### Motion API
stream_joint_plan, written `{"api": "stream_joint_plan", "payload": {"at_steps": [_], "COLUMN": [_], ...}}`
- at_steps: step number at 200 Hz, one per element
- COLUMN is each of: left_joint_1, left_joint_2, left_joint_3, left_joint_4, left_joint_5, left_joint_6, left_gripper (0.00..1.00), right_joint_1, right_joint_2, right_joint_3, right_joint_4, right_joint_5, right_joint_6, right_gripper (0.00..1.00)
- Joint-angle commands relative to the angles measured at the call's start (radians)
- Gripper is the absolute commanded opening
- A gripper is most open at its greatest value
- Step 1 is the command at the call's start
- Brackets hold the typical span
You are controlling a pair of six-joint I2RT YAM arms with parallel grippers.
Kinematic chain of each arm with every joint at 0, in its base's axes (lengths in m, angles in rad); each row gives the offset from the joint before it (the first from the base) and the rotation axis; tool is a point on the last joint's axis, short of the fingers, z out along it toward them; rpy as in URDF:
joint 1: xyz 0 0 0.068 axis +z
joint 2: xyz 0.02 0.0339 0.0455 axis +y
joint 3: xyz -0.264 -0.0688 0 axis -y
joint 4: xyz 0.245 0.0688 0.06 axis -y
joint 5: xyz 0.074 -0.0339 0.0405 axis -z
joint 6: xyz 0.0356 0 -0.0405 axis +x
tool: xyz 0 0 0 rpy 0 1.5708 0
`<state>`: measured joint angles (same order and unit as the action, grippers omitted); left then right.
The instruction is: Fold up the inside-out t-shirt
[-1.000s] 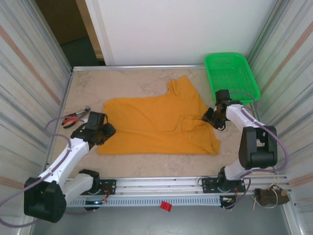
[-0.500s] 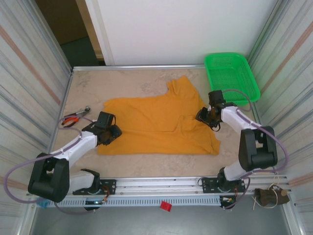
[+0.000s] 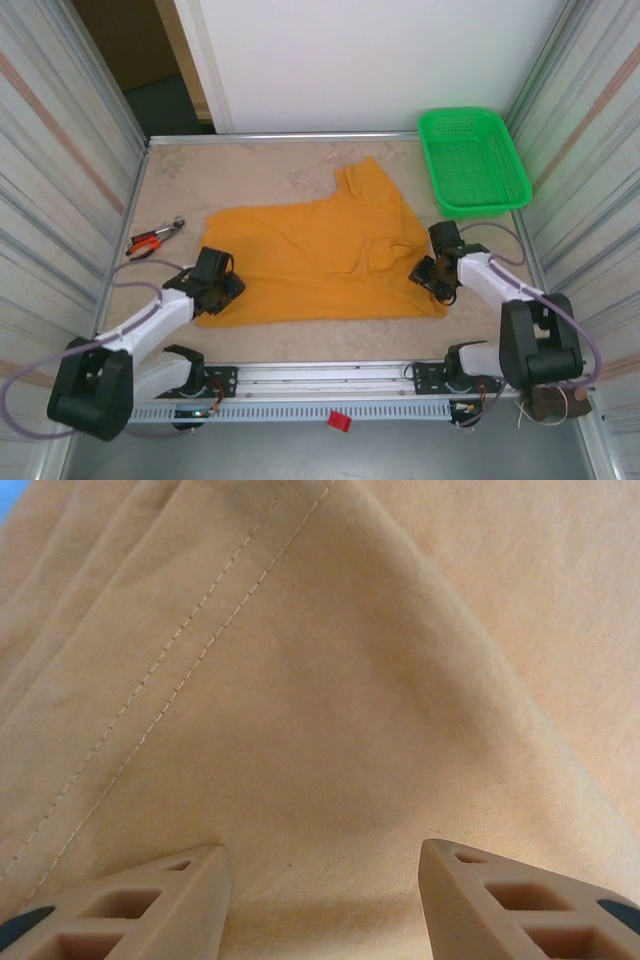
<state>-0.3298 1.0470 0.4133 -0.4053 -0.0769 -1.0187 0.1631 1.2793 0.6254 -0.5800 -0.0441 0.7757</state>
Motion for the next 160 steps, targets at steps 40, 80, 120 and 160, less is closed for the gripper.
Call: {"api": "stream_joint_plan", "payload": {"at_steps": [40,80,120,160], "left_joint_1": [0.166,0.341,0.390,0.401], "left_joint_2": [-0.091,0.280,0.590,0.791], "left_joint_3": [0.181,0.555,0.796,0.899], "left_joint_4": [-0.154,-0.136,-0.148,-0.160], "left_joint_5": [0.030,0.120,0.104,0.073], "left_joint_6": [0.141,0.365,0.471,0.502], "left_gripper": [0.62,0.64,0.63,0.62], "right_joint_1": [-0.045,-0.016,-0.004,0.000], "right_joint_2": [-0.113,0.234,0.650,0.979], "right_joint_3": [0.211,0.684,1.162,1.540], "right_joint_4": [-0.096,-0.108,-0.137,-0.135], "right_joint_5": [-0.078,-0.127,-0.167,-0.218], "right_joint_6": [-0.054,-0.198,-0.264,-0.300], "right_gripper": [0.53,0.52,0.52,0.53]}}
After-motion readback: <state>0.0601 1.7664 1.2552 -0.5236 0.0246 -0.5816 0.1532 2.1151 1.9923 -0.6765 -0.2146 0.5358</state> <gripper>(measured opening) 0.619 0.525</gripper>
